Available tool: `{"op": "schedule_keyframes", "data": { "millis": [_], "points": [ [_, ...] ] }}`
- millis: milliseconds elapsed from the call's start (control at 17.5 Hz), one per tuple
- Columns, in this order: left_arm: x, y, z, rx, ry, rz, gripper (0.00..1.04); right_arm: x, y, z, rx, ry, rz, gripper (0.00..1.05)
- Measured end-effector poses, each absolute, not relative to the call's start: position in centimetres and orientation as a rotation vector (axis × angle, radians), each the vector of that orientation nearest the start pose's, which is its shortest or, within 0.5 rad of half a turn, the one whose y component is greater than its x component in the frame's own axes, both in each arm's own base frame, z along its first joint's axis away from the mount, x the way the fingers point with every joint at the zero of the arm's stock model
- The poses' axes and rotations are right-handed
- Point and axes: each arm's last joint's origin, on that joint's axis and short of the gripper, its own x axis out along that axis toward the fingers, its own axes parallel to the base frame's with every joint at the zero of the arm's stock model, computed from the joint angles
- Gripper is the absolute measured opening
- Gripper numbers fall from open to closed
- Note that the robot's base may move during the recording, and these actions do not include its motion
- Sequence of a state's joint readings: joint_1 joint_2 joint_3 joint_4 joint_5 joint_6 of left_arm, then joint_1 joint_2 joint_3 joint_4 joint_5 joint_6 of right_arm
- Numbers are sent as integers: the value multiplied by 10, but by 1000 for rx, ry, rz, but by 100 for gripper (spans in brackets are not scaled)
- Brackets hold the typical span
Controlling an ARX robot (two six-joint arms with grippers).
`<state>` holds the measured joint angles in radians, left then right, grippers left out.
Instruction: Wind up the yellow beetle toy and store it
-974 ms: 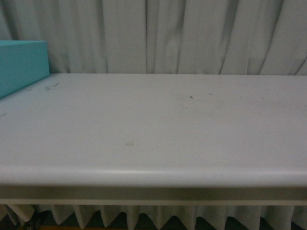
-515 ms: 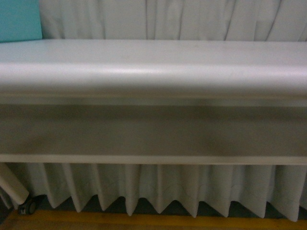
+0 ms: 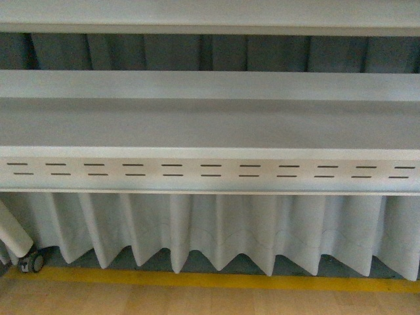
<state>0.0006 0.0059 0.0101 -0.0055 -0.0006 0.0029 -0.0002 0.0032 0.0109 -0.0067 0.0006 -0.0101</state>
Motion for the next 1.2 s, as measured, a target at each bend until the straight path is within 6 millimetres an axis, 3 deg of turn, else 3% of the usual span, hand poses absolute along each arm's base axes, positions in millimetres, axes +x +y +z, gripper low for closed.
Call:
{"op": "schedule_keyframes", "data": {
  "millis": [1203],
  "points": [
    [97, 0, 166, 3, -1, 1, 98, 97, 0, 167, -10, -3, -1, 98]
  ]
}}
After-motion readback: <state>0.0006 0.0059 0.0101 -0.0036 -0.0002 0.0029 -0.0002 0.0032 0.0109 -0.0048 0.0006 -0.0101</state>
